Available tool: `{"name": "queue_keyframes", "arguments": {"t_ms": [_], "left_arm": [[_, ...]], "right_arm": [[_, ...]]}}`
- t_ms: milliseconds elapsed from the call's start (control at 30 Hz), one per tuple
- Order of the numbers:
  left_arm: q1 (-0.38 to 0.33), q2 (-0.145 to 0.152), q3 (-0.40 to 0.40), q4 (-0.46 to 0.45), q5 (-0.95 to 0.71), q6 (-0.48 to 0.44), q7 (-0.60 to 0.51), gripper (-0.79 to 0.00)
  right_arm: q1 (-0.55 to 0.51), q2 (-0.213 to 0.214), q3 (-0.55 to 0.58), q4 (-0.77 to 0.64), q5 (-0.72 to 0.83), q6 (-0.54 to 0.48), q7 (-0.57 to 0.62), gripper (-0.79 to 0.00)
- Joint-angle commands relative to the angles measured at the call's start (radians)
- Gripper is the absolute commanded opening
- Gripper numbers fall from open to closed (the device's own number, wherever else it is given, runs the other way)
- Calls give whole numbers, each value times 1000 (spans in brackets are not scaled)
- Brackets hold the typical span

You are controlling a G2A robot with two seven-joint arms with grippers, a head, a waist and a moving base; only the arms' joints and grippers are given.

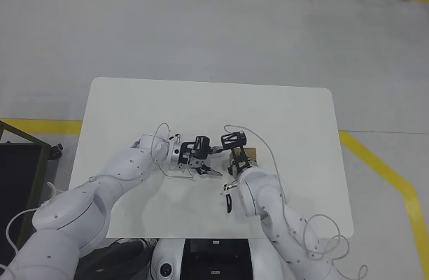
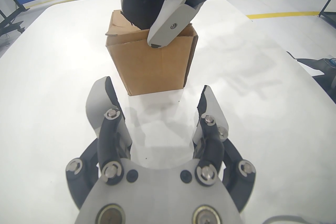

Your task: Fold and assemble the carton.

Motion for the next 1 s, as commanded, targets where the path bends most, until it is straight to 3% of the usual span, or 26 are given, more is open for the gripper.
{"name": "queue_keyframes", "arguments": {"t_ms": [0,667,967], "left_arm": [[0,1,1,1,-1,1,1,-200],[0,4,7,-2,-7,2,2,-200],[0,4,7,-2,-6,2,2,-200]], "right_arm": [[2,-2,1,3,5,0,-2,-628],[-18,-13,44,-24,89,-23,-14,-579],[-18,-17,47,-16,93,-29,-28,-493]]}}
